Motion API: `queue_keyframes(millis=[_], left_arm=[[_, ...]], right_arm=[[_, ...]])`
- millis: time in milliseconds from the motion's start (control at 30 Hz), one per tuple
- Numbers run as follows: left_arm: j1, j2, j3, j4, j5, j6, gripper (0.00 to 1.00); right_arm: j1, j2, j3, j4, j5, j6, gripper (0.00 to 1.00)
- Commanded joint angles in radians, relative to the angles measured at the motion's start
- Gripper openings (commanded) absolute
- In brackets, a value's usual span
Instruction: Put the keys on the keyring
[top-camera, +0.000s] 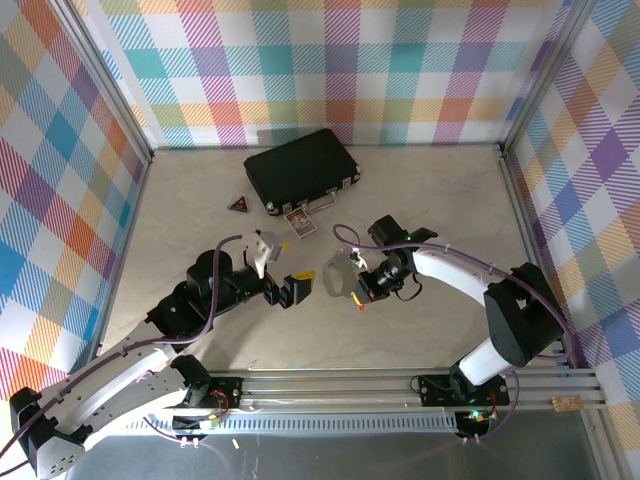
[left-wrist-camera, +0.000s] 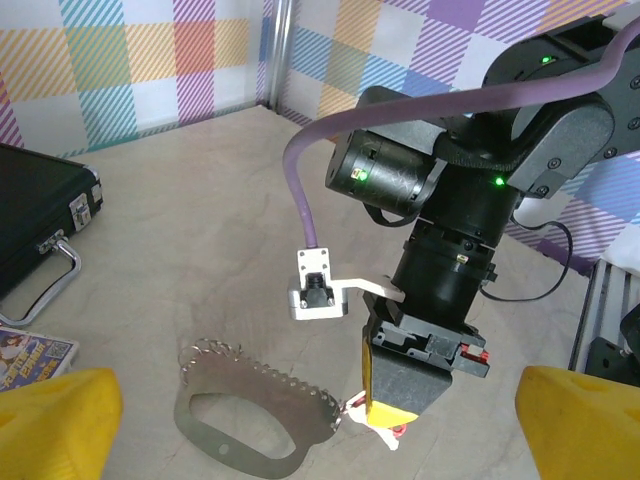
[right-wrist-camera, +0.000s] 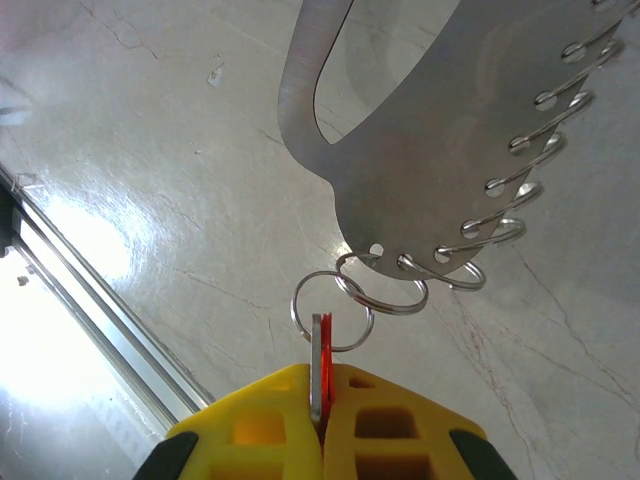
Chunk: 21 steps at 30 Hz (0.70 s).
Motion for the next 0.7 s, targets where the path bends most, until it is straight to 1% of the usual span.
queue_keyframes(millis=[0,233,667], left_arm=[[-0.005,-0.004,0.017,0.025,-0.001,0.013,1.00],[-0.004,-0.006,0.037,-0.001,-0.013,0.044,1.00],[-0.005,0.008,0.027,0.016,-0.005,0.028,1.00]], right_arm=[[0.006,-0.033,-0.019,0.043,-0.046,0.032,0.00],[0.005,-0.041,-0.053,0.064,-0.042,0.054,0.00],[0.006,-0.045,-0.098,0.086,-0.035,0.061,0.00]])
